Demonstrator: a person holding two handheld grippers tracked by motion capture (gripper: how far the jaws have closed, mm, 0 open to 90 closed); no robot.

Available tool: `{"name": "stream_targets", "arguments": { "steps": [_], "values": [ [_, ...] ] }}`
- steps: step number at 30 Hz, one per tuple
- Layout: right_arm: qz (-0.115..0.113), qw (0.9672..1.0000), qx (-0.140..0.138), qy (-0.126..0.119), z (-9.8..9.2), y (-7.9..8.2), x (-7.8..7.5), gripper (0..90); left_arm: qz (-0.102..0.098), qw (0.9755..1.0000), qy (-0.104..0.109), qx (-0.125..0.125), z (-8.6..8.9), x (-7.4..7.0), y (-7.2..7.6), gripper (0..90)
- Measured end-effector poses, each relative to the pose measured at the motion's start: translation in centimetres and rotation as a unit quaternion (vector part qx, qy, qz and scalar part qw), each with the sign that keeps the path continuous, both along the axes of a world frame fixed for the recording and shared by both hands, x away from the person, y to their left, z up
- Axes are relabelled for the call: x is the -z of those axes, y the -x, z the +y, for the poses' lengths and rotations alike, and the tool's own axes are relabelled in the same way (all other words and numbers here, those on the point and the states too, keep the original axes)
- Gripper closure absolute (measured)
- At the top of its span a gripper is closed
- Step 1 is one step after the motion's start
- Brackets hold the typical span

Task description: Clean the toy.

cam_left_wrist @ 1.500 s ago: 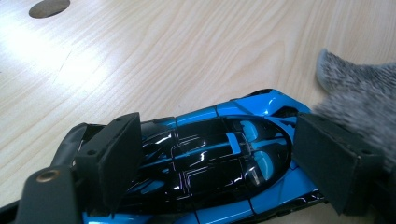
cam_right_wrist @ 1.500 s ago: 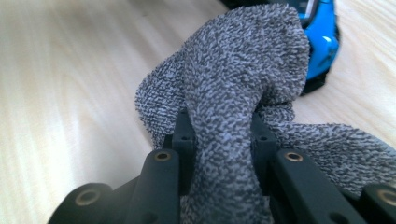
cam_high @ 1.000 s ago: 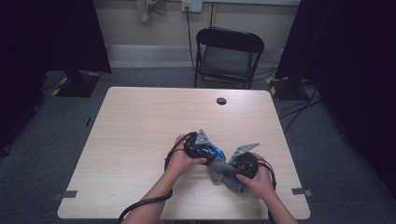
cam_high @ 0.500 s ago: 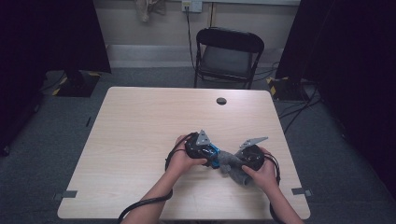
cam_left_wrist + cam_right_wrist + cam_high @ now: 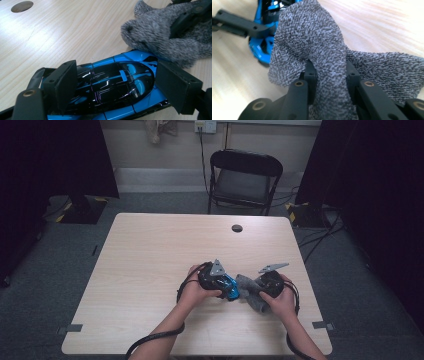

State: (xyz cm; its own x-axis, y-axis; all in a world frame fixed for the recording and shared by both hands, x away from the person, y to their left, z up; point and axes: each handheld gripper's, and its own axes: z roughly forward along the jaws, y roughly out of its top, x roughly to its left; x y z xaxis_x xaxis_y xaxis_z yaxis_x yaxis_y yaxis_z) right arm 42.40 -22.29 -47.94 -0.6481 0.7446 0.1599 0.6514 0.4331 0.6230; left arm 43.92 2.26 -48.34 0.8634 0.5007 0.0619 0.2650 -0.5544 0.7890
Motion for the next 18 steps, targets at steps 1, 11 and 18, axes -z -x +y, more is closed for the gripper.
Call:
{"name": "stream_targets", "arguments": {
  "steps": [1, 11, 18],
  "values": [
    [-0.004, 1.0000, 0.007, 0.001, 0.0, -0.1, 0.0, 71.5, 0.001, 1.0000, 0.000, 0.000, 0.0, 0.0, 0.0, 18.4],
    [-0.024, 0.9994, 0.026, 0.003, -0.5, -0.1, -0.4, 71.7, 0.001, 1.0000, 0.007, 0.000, 0.1, 0.0, 0.0, 19.9],
    [-0.032, 0.9993, 0.002, -0.018, -1.4, 1.5, -1.8, 71.6, 0.003, 0.9999, 0.013, 0.000, 0.2, 0.0, -0.1, 21.1]
  ]
}}
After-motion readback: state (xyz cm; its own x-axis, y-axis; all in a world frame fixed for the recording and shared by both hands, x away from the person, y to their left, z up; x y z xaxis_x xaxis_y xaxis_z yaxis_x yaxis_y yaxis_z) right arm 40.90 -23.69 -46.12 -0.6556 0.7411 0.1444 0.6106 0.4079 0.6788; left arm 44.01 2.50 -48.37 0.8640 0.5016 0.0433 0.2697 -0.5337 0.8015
